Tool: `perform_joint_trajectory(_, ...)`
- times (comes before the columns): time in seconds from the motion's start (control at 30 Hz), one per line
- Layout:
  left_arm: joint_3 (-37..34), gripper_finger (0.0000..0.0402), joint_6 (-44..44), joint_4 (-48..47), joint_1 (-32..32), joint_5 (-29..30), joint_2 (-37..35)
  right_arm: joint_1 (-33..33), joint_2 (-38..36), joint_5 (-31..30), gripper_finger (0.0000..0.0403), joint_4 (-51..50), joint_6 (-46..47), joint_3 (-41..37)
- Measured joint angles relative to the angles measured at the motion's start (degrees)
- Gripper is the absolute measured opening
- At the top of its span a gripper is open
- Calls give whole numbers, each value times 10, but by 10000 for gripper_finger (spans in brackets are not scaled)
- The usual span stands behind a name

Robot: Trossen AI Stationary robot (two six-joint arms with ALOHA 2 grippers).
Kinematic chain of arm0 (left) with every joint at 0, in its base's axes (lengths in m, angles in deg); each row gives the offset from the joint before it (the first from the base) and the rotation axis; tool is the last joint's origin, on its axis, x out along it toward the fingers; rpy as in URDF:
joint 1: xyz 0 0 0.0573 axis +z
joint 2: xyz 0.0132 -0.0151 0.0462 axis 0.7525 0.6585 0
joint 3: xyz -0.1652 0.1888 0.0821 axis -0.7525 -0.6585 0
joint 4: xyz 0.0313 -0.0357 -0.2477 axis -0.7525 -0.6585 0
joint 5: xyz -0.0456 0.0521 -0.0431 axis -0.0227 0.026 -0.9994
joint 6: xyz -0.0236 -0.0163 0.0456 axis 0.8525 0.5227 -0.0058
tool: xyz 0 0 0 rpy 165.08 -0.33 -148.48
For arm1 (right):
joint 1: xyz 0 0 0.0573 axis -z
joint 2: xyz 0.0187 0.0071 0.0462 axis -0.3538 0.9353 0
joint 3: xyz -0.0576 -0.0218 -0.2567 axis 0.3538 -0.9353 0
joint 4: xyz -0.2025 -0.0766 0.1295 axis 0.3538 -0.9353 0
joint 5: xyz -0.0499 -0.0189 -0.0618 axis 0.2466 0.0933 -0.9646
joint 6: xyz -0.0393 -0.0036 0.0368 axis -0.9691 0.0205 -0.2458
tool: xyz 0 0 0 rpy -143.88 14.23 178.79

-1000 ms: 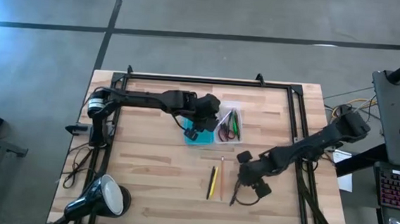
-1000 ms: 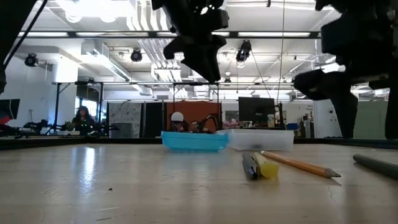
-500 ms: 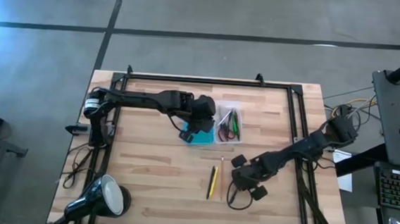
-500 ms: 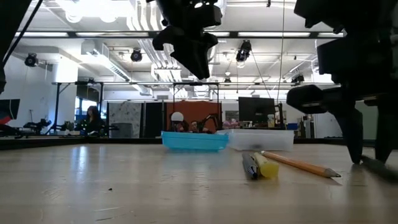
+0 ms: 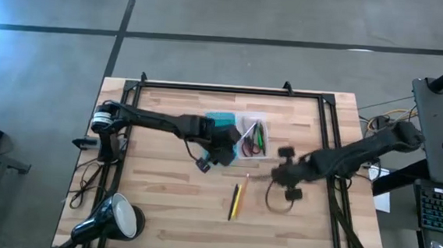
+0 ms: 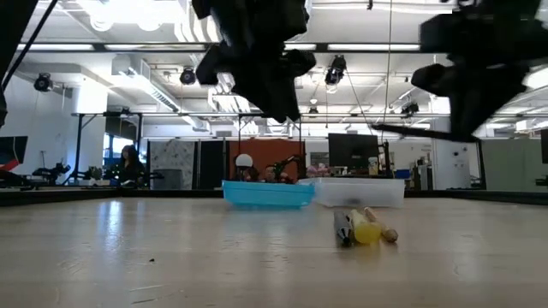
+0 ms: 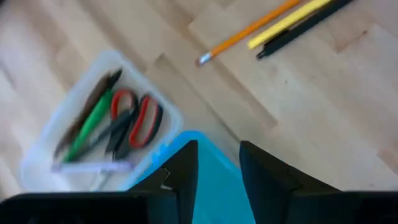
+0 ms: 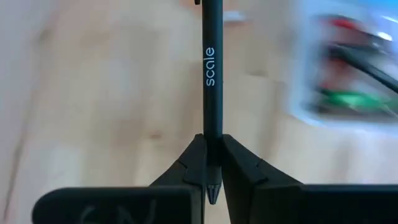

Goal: Pick & place school supplies into a supply box
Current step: Put the black pen into the blue supply box

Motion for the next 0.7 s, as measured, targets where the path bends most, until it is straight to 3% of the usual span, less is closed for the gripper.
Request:
perform_joint_trajectory(0.17,-65,103,-59,102,-23,-34,0,132,-47,-9,19,36,106,-11)
perform_joint_trajectory(0.4,-130,102,-83,209,-45,-40,1,329,-15,103,35,135,256,-11)
perform_joint_trajectory(0.53,-139,102,-83,234,-56,-45,6,376,38,161,71,158,271,-11)
perform_joint_trajectory(0.7,-136,102,-83,264,-65,-60,29,379,91,171,115,174,280,4)
